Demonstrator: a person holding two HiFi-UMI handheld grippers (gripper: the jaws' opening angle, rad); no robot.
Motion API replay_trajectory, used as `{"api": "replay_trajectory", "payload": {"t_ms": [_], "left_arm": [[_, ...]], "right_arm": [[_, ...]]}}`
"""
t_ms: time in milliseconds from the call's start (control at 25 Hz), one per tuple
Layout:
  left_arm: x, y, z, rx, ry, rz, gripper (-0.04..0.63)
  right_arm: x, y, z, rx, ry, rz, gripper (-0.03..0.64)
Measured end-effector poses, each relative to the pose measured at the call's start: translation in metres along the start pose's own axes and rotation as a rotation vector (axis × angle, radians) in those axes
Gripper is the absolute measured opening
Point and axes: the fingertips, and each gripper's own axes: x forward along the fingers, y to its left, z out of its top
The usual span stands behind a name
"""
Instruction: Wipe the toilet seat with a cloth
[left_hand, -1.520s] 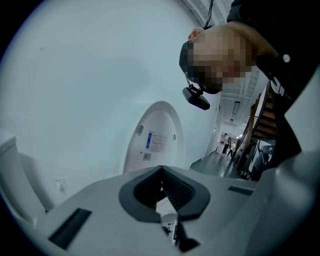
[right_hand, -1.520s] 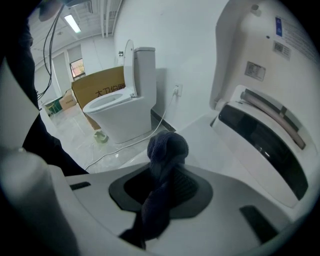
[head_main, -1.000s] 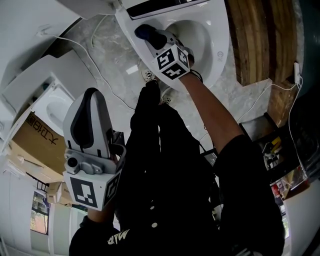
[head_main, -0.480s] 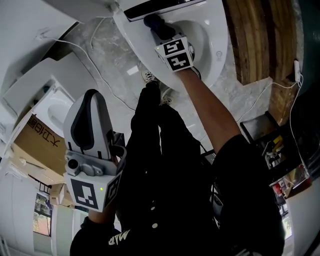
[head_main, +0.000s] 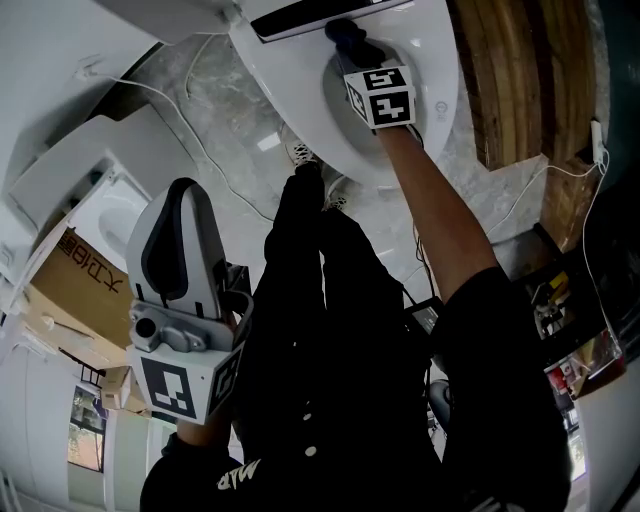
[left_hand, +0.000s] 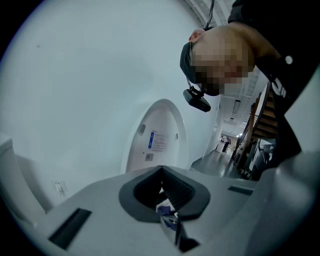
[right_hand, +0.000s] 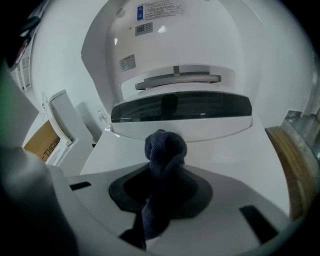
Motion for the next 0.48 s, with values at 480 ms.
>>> {"api": "replay_trajectory", "payload": {"t_ms": [480], "left_arm": [[-0.010,0.006,-0.003,0.048,0.015,-0.007,0.008]], "right_arm": [[-0.008,-0.038,-0.003,0.024,0.037,-0.007,0.086]]}}
